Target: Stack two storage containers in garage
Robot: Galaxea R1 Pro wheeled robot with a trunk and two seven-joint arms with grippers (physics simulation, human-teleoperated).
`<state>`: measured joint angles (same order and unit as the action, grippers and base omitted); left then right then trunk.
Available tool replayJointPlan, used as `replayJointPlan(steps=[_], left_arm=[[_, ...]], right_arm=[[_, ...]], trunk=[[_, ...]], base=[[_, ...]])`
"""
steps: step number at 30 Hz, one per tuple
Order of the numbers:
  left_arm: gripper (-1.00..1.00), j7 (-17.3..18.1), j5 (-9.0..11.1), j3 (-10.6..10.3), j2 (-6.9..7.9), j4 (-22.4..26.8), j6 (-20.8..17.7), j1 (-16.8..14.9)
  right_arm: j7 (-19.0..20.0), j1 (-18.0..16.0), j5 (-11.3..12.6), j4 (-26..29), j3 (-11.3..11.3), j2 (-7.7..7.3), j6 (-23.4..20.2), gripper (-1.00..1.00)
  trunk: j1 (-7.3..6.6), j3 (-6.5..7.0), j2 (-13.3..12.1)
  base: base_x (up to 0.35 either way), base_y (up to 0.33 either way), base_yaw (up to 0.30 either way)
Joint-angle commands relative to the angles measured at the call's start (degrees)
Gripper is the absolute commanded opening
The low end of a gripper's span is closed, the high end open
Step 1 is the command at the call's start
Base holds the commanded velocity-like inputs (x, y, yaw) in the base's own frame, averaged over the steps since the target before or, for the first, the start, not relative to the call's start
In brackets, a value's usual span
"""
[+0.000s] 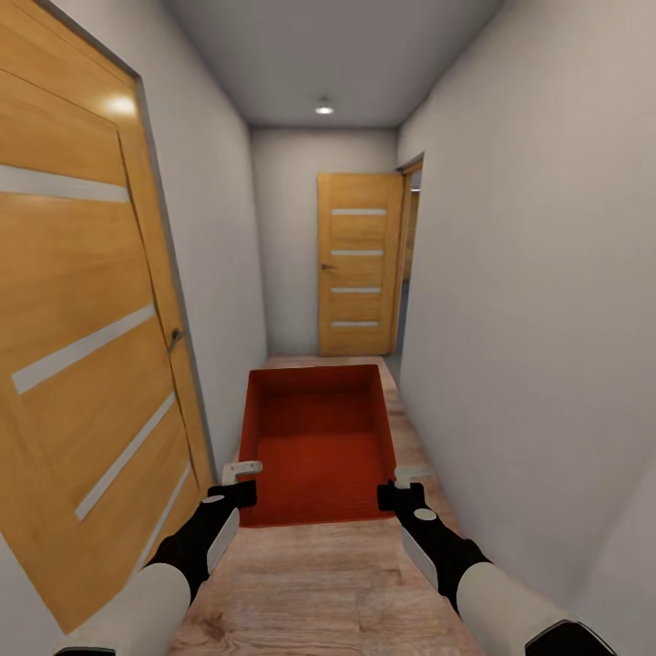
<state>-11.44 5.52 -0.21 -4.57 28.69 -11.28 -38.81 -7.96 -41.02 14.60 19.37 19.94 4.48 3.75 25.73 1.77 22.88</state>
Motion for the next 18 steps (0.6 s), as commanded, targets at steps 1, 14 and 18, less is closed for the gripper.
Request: replayJointPlan(steps=[1, 14, 18], left_arm=[[-1.00, -0.56, -0.86, 1.09, 0.12, 0.31, -0.41, -0.04], [-1.00, -0.56, -0.86, 1.15, 0.17, 0.31, -0.41, -0.04], [-1.00, -0.55, -0.86, 1.13, 0.17, 0.31, -0.41, -0.04]], right_arm=[[-0.39, -0.03, 0.78, -2.49, 0.10, -0.09, 0.34, -1.00], [-0.39, -0.03, 0.78, -2.49, 0.10, -0.09, 0.29, -1.00], [-0.39, -0.03, 0.78, -2.49, 0.10, -0.09, 0.31, -1.00]], trunk=[[0.05, -0.01, 0.04], [0.05, -0.01, 0.04], [0.05, -0.01, 0.04]], base=[[0.321, 0.000, 0.000], [0.322, 0.000, 0.000], [0.322, 0.000, 0.000]])
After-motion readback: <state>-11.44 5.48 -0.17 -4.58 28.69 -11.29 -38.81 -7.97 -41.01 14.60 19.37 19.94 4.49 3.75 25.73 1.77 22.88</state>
